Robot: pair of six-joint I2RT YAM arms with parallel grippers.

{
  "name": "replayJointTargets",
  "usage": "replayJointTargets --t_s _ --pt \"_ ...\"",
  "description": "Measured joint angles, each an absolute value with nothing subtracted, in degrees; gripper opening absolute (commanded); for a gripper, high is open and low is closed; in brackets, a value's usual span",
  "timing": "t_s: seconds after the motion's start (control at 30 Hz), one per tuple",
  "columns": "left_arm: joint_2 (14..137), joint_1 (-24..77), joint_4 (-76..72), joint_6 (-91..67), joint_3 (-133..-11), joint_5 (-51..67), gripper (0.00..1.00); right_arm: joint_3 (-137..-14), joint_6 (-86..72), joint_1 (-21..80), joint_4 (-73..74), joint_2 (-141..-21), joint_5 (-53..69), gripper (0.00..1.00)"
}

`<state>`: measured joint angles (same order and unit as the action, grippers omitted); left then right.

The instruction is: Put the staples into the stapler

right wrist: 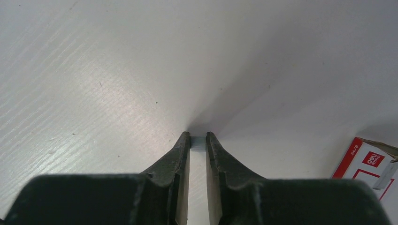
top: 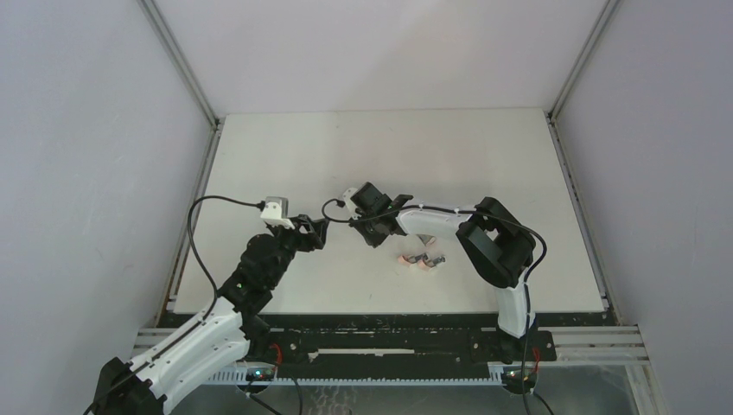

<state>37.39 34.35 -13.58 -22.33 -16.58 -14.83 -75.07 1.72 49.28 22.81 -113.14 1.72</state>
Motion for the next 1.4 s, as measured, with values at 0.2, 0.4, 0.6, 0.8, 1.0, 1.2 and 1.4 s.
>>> replayJointTargets --t_s 0.2,0.4,0.6,0.8,1.0,1.2,1.4 --pt "37.4 34.4 -13.6 -22.5 -16.6 -14.7 0.73 -75.1 0.3 49.0 23.2 -112.7 2.4 0.12" --pt "41.9 37.3 -15.6 -27.4 -16.6 -14.7 0.71 -72.9 -2.3 47.0 23.6 -105.4 3.5 0.12" --pt "50.9 49.1 -16.8 -37.3 -17.4 -16.1 0.72 -64.7 -5.4 41.8 22.8 -90.0 3.4 0.11" --pt "63.0 55.1 -19.5 -48.7 -22.7 -15.5 0.72 -54.9 -7.9 35.1 22.1 -80.3 1.9 0.11" --pt "75.3 56.7 -23.9 -57.8 -28.4 -13.2 0.71 -48.7 -9.3 32.4 22.2 -74.6 1.5 0.11" --pt "83.0 58.3 -25.4 -64.1 -32.8 -11.7 0.69 -47.5 -9.6 30.8 21.4 -71.8 2.2 0.11" --pt "87.2 59.4 -25.8 -68.6 -33.6 -11.0 0.59 -46.3 -9.7 29.5 20.0 -70.6 3.4 0.11"
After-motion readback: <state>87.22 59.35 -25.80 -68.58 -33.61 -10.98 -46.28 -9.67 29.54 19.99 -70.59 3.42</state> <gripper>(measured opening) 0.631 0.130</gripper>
